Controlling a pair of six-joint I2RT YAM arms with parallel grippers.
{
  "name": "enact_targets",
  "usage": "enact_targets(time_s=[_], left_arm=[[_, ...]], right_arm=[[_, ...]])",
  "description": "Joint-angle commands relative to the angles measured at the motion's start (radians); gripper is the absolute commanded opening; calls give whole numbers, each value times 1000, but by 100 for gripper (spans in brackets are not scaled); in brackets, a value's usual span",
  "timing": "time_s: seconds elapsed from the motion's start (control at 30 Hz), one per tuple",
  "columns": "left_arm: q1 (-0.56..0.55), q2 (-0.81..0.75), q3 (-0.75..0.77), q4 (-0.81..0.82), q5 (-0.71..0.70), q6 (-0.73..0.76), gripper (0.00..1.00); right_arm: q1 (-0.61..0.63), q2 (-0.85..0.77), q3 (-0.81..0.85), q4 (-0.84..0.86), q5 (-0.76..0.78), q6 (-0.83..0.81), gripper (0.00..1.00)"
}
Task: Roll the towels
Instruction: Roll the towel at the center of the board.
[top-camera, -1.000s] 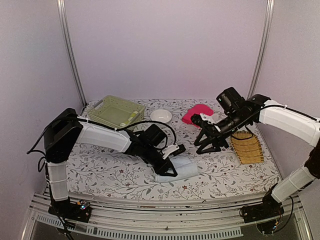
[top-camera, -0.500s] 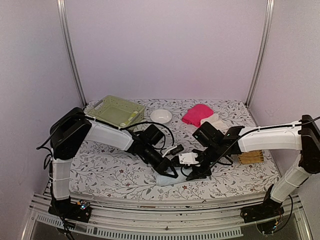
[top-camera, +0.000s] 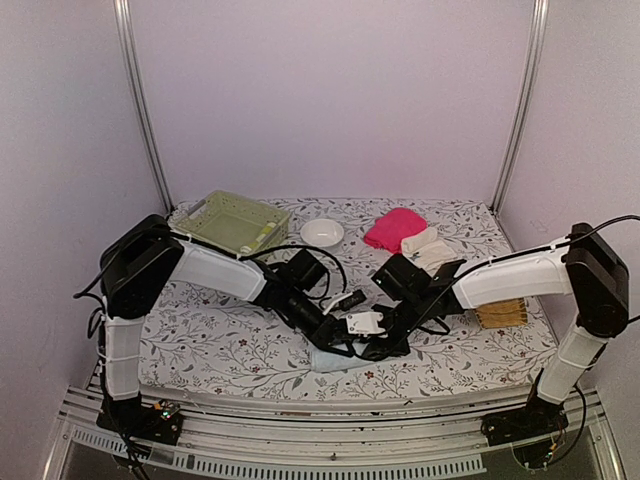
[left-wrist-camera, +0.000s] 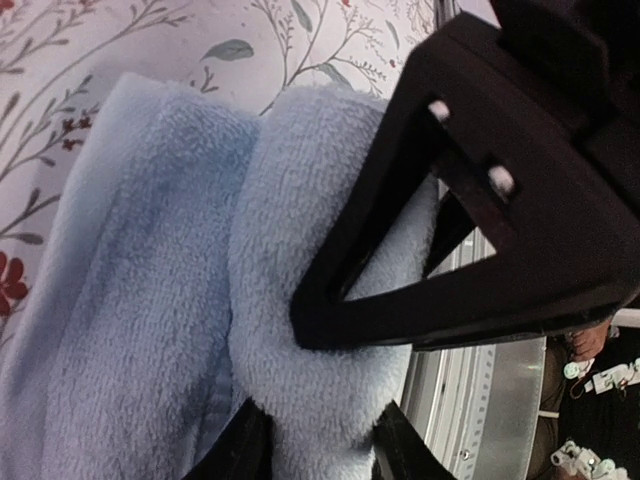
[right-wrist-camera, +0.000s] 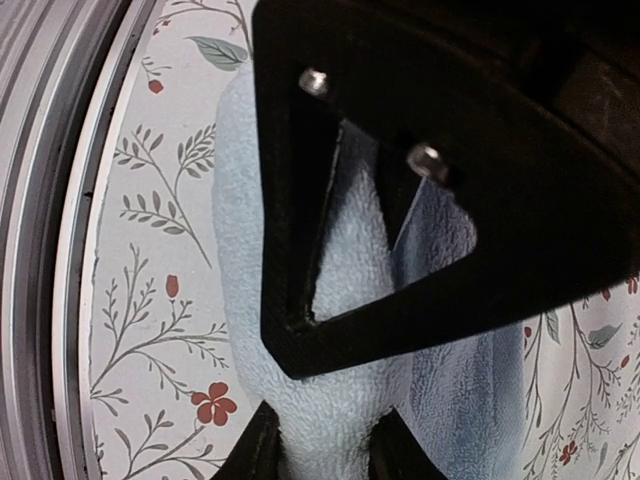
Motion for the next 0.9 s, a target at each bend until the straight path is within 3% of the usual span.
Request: enact_targets(time_s=[0.0, 0.2, 0.47, 0.53, 0.7, 0.87], left_arm=[[8, -7, -75, -49, -158, -3, 38], [7, -274, -262, 125, -378, -51, 56], [-32, -595, -582, 365, -616, -109, 60], [-108, -682, -638, 389, -740, -52, 60], [-404, -762, -676, 376, -1201, 123, 56], [-513, -651, -612, 308, -1293, 268, 56]], right_arm=[[13, 80, 1, -49, -66, -17, 23], [4, 109, 36, -118, -151, -26, 20], [-28, 213, 156, -305, -288, -41, 20], [-44, 259, 207, -364, -328, -42, 20], [-95, 377, 364, -522, -412, -47, 20], [-108, 487, 489, -662, -470, -57, 20]])
